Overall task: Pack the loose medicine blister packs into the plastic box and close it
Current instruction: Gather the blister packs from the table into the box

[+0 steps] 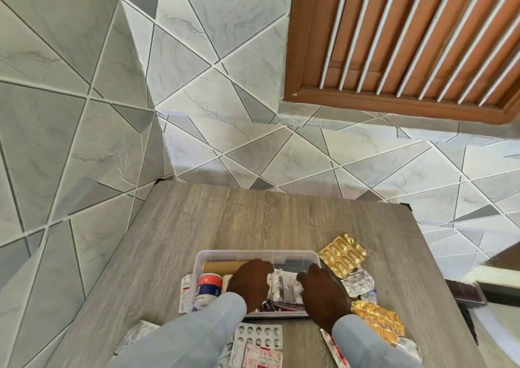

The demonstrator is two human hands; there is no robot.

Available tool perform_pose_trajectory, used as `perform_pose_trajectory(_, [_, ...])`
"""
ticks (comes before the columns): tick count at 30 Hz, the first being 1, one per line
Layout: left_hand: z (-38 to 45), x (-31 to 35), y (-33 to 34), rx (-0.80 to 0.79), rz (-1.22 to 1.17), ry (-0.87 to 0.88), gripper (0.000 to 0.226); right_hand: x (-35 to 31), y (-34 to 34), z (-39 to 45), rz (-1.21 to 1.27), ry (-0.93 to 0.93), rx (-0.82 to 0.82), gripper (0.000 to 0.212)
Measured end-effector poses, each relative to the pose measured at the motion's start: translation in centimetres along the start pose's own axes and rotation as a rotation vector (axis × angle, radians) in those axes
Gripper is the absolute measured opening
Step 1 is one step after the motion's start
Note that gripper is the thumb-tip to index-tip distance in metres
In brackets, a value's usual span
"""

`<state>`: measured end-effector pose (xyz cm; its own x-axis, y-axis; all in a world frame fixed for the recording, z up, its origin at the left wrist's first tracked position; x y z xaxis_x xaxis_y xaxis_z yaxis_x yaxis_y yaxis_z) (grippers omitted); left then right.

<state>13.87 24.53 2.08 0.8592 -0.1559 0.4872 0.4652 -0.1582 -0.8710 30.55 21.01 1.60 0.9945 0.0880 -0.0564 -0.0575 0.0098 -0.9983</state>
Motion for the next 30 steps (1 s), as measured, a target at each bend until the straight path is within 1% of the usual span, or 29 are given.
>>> perform_pose_trajectory(2, [-0.3,-0.1,0.4,-0.072,0.045,0.035,0.034,0.4,1.0,0.0,-0.041,0.009,0.001,0.017])
perform_pose_trajectory(3, [-0.3,-0.3,0.6,-0.080,0.052,0.035,0.035,0.4,1.5,-0.1,-0.069,-0.015,-0.017,0.014])
perform_pose_trajectory(4, [-0.2,-0.5,0.6,-0.083,0.056,0.024,0.036,0.5,2.0,-0.2,-0.092,-0.032,-0.048,0.016])
perform_pose_trajectory(6, [-0.2,-0.6,0.4,-0.064,0.093,0.050,0.036,0.5,2.1,-0.6,-0.135,-0.005,-0.080,0.019])
perform_pose_trajectory(8, [-0.2,-0.4,0.2,-0.035,0.157,0.158,0.036,0.4,1.4,-0.9,-0.119,0.036,-0.071,0.019])
perform_pose_trajectory(10, [-0.2,0.2,0.1,-0.004,0.150,0.287,0.038,0.2,0.1,-1.3,-0.047,0.093,0.015,0.024])
perform_pose_trajectory(12, [-0.2,1.0,0.4,0.005,0.096,0.338,0.039,0.6,-1.2,-2.0,0.049,0.193,0.112,0.029])
perform_pose_trajectory(15, [-0.6,2.7,0.6,0.015,-0.013,0.354,0.036,2.3,-2.4,-3.8,0.216,0.386,0.183,0.029])
perform_pose_trajectory(18, [-1.6,5.5,1.1,0.023,-0.095,0.377,0.030,5.0,-2.1,-6.9,0.321,0.561,0.193,0.029])
perform_pose_trajectory(21, [-2.9,8.6,1.6,-0.003,-0.125,0.398,0.026,7.9,-1.4,-10.3,0.340,0.737,0.129,0.037])
perform_pose_trajectory(24, [-5.3,11.0,3.0,-0.045,-0.145,0.334,0.026,10.8,-0.2,-13.6,0.343,0.915,0.087,0.048])
perform_pose_trajectory(27, [-8.0,11.8,6.5,-0.141,-0.070,0.193,0.029,13.2,1.3,-16.2,0.380,1.070,0.054,0.063])
perform_pose_trajectory(28, [-8.6,11.7,7.9,-0.189,-0.048,0.135,0.032,14.0,1.9,-16.7,0.412,1.115,0.058,0.067])
perform_pose_trajectory(30, [-9.3,11.6,10.4,-0.270,-0.054,-0.065,0.043,15.1,2.8,-17.4,0.513,1.182,0.060,0.071])
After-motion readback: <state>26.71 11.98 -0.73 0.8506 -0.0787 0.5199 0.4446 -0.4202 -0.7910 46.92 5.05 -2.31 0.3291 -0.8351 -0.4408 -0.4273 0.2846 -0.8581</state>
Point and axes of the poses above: each hand's wrist, its own z-axis towards the middle knuckle, its own y-axis out of the palm, x = y × z, the point moved 3 cm from there along z, towards the middle knuckle, and after that the axes turned 14 degrees about x, right-handed, at the moved point
